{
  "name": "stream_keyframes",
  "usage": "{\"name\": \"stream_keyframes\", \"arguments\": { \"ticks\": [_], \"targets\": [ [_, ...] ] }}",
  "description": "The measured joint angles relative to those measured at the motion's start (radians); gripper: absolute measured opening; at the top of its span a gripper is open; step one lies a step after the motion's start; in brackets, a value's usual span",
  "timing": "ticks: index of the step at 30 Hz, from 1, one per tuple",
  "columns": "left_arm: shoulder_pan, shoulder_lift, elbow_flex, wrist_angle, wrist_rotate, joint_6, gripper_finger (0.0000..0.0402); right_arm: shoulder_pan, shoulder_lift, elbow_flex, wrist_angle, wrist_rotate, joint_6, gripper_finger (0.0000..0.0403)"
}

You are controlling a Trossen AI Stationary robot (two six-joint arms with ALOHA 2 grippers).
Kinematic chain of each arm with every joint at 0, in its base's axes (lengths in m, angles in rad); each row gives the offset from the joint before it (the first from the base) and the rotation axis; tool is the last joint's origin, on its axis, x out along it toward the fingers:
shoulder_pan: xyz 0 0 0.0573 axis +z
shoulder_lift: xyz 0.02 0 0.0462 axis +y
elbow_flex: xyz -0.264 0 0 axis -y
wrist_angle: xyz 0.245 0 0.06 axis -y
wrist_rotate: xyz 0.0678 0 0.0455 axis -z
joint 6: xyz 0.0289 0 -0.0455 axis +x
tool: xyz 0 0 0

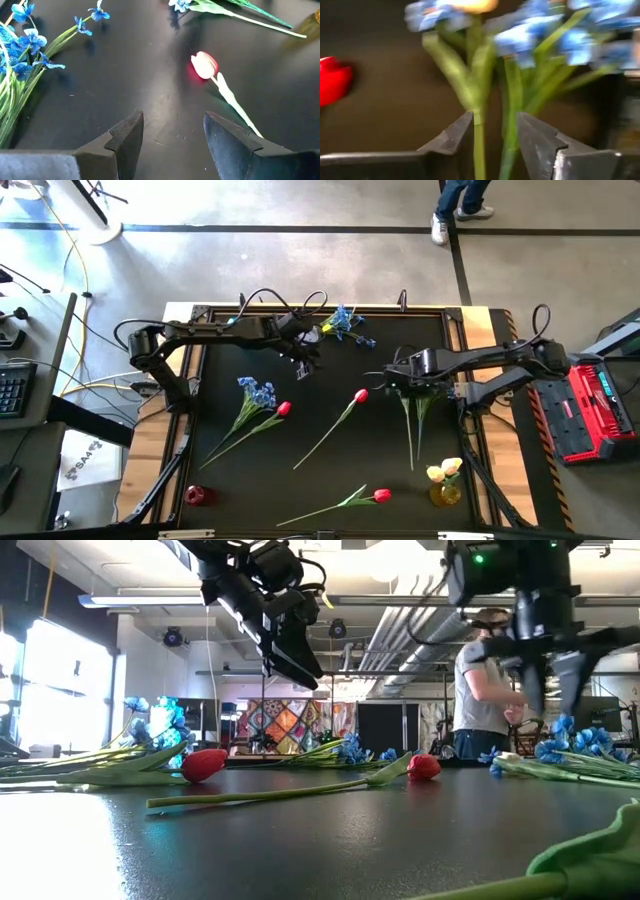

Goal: Sort flowers into vase by color
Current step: Put the light yellow tulip into the yellow vase

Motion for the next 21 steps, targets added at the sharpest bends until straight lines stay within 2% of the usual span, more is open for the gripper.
{"name": "stream_keyframes", "arguments": {
  "ticks": [4,12,21],
  "targets": [
    [0.0,0.0,0.0,0.0,0.0,0.0,0.0195,0.041,0.045,-0.01,0.12,0.028,-0.018,0.0147],
    [-0.002,0.0,0.0,0.001,0.0,-0.008,0.0195,0.061,0.156,-0.069,0.127,0.015,-0.019,0.0125],
    [-0.002,0.0,0.0,0.0,0.0,-0.017,0.0195,0.06,0.164,-0.182,0.295,0.007,-0.008,0.0123]
  ]
}}
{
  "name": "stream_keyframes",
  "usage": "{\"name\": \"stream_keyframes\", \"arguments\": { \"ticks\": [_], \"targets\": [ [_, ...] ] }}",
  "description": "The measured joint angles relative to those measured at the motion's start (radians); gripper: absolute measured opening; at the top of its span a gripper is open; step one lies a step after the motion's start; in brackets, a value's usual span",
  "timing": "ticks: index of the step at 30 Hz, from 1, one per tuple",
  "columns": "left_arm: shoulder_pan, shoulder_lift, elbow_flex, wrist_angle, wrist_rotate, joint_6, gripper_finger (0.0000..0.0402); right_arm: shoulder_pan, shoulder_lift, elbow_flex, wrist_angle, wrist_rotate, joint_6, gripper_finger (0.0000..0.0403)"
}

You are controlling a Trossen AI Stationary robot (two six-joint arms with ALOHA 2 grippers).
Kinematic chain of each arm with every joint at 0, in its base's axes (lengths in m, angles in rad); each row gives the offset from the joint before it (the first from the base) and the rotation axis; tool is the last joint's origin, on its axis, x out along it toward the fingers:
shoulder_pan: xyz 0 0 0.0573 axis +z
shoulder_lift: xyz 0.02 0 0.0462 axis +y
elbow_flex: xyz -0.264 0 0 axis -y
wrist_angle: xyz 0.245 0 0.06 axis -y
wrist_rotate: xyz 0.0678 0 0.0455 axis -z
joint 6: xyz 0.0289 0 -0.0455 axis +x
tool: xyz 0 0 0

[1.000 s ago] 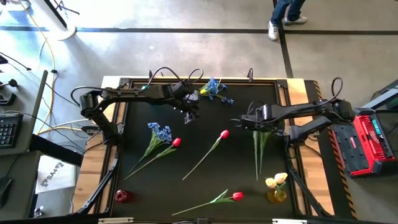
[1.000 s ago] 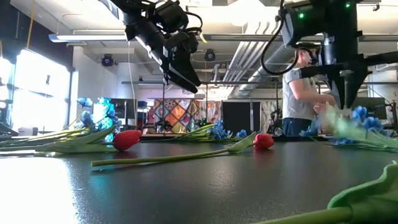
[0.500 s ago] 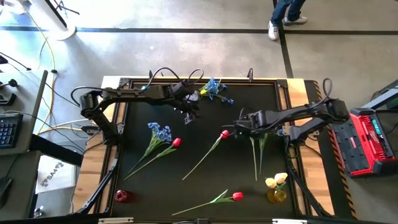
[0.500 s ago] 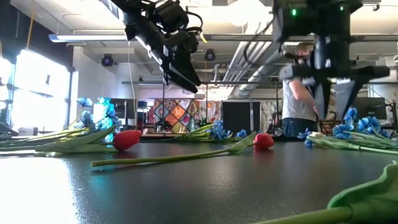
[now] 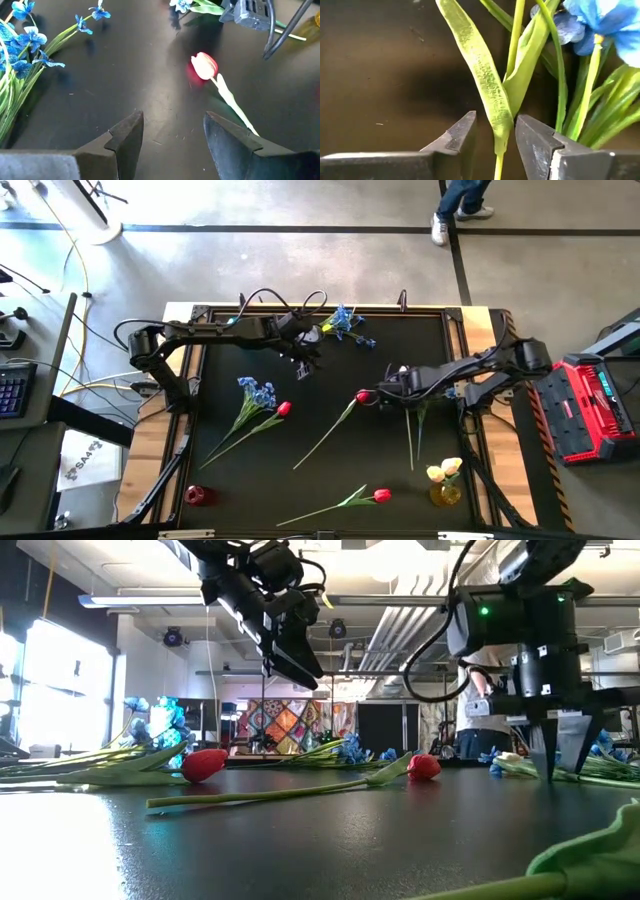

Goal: Sort flowers into vase by color
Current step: Put the light yellow tulip into the yellow vase

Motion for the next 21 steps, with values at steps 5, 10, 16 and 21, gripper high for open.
{"name": "stream_keyframes", "arguments": {
  "ticks": [5,10,16,21],
  "targets": [
    [0.0,0.0,0.0,0.0,0.0,0.0,0.0195,0.0,0.0,-0.024,0.012,0.011,0.0,0.0088],
    [0.0,0.0,0.0,-0.001,0.0,-0.01,0.0195,0.0,0.0,-0.013,0.011,0.017,-0.009,0.0014],
    [0.0,0.0,0.0,-0.014,0.001,-0.023,0.0195,0.0,0.005,0.06,-0.014,0.051,-0.039,0.0015],
    [-0.002,0.0,0.0,-0.032,0.007,-0.053,0.0195,0.009,0.002,0.164,-0.026,0.103,-0.088,0.0004]
  ]
}}
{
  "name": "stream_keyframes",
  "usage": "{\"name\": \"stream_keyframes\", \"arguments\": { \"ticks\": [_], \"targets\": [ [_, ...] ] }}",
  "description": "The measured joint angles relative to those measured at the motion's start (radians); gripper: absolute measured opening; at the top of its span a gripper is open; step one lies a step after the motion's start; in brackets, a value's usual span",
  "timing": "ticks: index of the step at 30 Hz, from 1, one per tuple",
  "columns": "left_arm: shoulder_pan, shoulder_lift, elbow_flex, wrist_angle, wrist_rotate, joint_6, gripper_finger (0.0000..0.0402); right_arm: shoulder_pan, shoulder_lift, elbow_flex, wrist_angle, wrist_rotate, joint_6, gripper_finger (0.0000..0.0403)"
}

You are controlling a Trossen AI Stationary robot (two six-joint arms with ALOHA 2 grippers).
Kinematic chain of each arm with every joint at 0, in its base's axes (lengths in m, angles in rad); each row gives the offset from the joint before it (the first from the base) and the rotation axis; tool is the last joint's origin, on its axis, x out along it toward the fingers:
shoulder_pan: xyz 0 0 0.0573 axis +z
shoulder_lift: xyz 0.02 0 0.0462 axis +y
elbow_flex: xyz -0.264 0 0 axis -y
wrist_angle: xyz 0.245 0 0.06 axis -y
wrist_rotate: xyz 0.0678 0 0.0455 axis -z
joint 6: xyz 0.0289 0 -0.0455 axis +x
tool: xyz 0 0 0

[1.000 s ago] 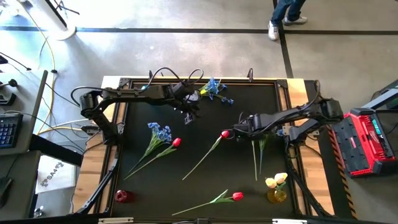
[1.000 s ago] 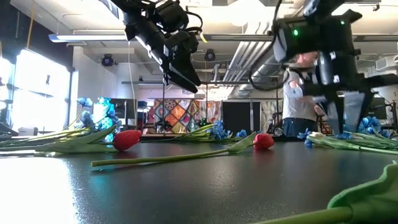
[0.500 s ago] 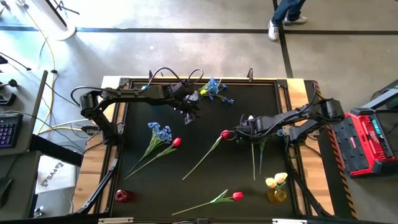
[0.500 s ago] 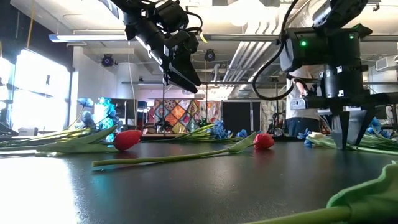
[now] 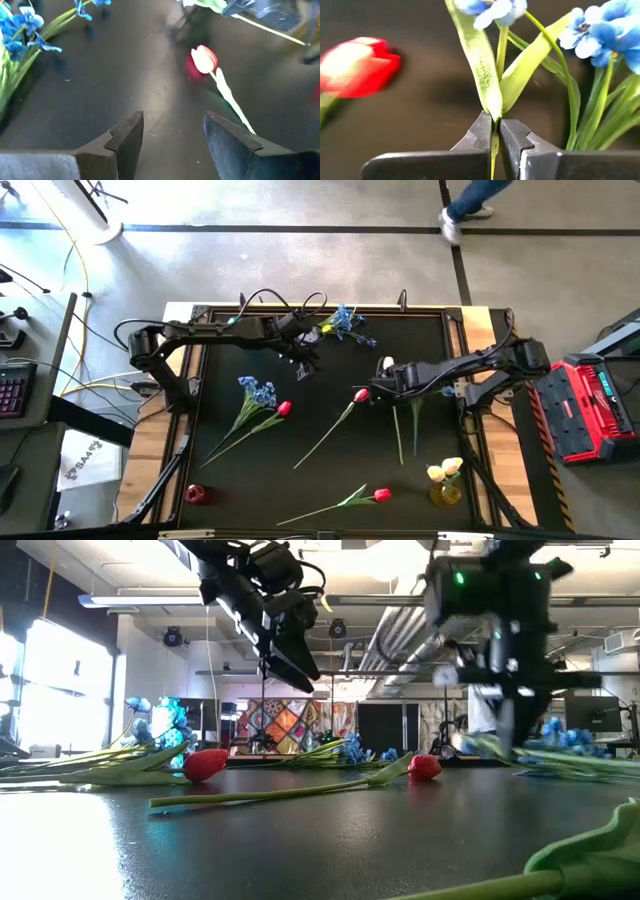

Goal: Sort flowers into vase by color
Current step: Put the light yellow tulip into the yellow vase

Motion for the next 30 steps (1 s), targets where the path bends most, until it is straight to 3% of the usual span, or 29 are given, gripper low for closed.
{"name": "stream_keyframes", "arguments": {
  "ticks": [13,24,30],
  "targets": [
    [-0.057,-0.048,0.026,0.027,0.004,-0.057,0.0195,0.0,-0.12,0.247,-0.044,0.264,-0.21,0.0001],
    [-0.102,-0.1,0.029,0.187,0.003,-0.174,0.0195,0.002,-0.279,0.242,0.027,0.299,-0.339,0.0],
    [-0.146,-0.096,0.029,0.193,-0.027,-0.218,0.0195,0.041,-0.32,0.242,-0.104,0.31,-0.23,0.0]
  ]
}}
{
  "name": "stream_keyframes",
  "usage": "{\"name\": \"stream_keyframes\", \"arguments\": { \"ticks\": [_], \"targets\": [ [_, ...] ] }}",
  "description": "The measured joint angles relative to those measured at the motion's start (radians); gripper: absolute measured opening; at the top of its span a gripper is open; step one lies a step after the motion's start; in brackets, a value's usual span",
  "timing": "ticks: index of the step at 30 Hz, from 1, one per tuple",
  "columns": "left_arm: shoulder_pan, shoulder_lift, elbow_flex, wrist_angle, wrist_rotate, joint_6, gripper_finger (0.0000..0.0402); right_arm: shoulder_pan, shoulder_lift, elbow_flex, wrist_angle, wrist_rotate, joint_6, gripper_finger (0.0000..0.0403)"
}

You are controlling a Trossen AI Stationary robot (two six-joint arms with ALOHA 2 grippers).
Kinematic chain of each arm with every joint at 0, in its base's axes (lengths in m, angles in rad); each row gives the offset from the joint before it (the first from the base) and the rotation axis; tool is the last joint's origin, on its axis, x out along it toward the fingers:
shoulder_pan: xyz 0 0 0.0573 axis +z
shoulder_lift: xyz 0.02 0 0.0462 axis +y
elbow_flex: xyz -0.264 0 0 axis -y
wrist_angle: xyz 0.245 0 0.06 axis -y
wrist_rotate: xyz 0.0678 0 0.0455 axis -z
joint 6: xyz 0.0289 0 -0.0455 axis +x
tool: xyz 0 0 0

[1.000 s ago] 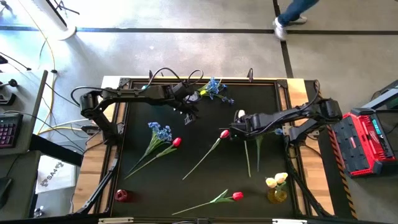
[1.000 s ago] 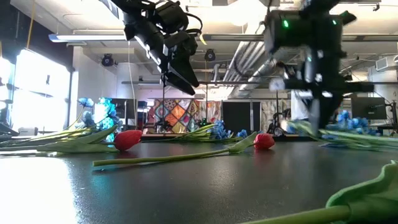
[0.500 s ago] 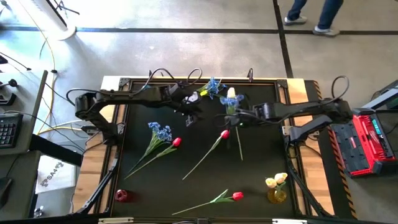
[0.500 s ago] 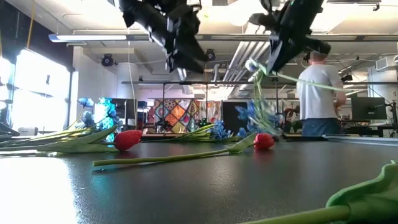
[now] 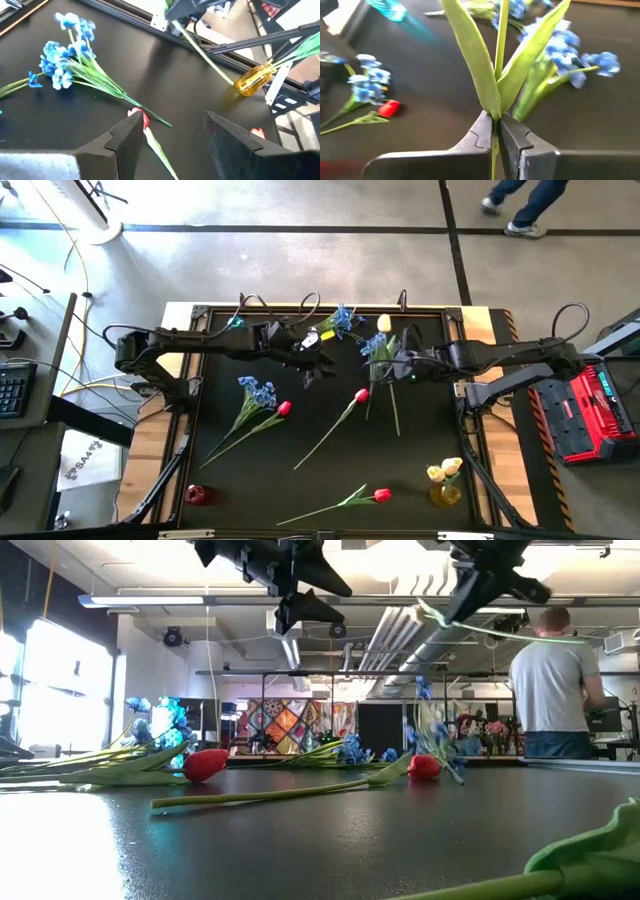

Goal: Sort flowers into vase by color
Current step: Put the light yellow tulip into the yellow vase

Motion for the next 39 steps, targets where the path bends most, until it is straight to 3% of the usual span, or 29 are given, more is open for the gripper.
{"name": "stream_keyframes", "arguments": {
  "ticks": [4,13,24,39],
  "targets": [
    [-0.029,0.007,-0.001,0.001,-0.063,-0.002,0.0195,0.036,0.0,-0.001,-0.047,0.003,0.055,0.0],
    [-0.057,0.02,-0.002,0.004,-0.106,-0.04,0.0195,0.066,0.01,-0.001,0.111,0.085,-0.013,0.0],
    [-0.041,0.02,-0.003,0.179,0.014,-0.072,0.0195,0.066,0.017,-0.002,0.597,0.155,-0.5,0.0],
    [-0.04,0.02,-0.002,0.406,0.023,-0.07,0.0195,0.107,0.018,-0.002,0.788,0.143,-0.696,0.0]
  ]
}}
